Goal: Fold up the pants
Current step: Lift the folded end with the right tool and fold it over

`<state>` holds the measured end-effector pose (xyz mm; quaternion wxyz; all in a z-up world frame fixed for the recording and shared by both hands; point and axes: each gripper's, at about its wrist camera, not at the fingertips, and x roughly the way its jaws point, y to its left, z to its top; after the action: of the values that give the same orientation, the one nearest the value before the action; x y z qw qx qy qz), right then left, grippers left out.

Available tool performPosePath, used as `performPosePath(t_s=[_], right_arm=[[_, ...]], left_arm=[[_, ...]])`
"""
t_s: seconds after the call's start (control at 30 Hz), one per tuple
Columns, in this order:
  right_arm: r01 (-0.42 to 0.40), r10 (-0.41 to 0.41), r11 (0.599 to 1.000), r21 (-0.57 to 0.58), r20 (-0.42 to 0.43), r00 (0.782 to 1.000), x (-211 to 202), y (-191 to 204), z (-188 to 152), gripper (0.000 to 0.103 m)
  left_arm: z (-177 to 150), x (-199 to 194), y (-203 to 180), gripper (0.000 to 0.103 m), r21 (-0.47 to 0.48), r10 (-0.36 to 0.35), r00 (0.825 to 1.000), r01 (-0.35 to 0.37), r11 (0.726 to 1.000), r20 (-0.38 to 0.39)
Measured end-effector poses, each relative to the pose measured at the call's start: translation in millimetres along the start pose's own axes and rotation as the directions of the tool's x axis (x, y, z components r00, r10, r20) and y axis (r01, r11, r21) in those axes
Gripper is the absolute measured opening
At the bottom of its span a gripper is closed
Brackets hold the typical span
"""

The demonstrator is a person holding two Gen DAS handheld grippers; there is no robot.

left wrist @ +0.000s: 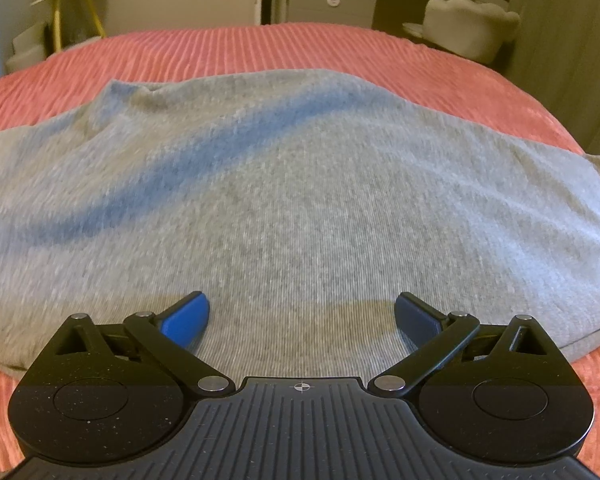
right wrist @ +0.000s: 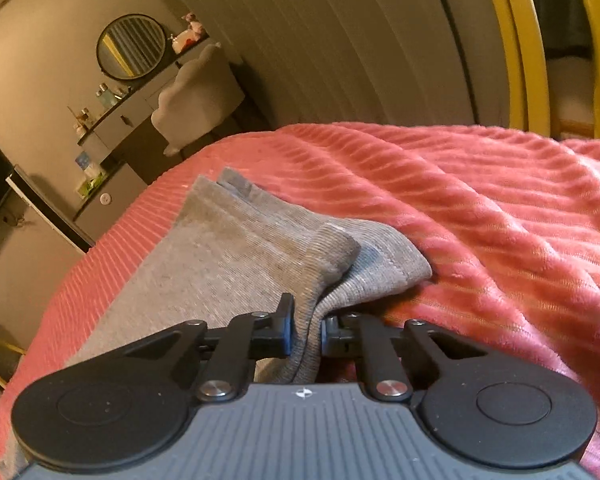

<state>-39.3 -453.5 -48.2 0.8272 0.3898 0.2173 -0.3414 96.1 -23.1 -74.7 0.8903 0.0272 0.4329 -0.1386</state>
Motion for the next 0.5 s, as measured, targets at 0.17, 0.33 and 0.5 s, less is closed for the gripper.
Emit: performPosePath(t_s=[0.17,0.33,0.5], right_arm=[[0.004,-0.004,1.000,-0.019,0.004,1.000,0.5,3.5,-1.2,0.010],[-0.001,0.001,1.000,-0.005,-0.003,1.000,1.7,2.9,-0.5,0.011],[-0.011,0.012,0.999,0.034,-0.023,1.000,6.8,-0.7,0.9,0.015]], left_arm=[[0.0,0.8,-0.4,0.102,0.005,0.003,1.000,-0.003,1.000,0.001],[0.2,1.1,-0.5,0.102,0.006,0.003,1.000,-0.003,1.000,0.001],[0.3,1.2,-0.5,0.103,0.007,0.003,1.000,-0.003,1.000,0.001]])
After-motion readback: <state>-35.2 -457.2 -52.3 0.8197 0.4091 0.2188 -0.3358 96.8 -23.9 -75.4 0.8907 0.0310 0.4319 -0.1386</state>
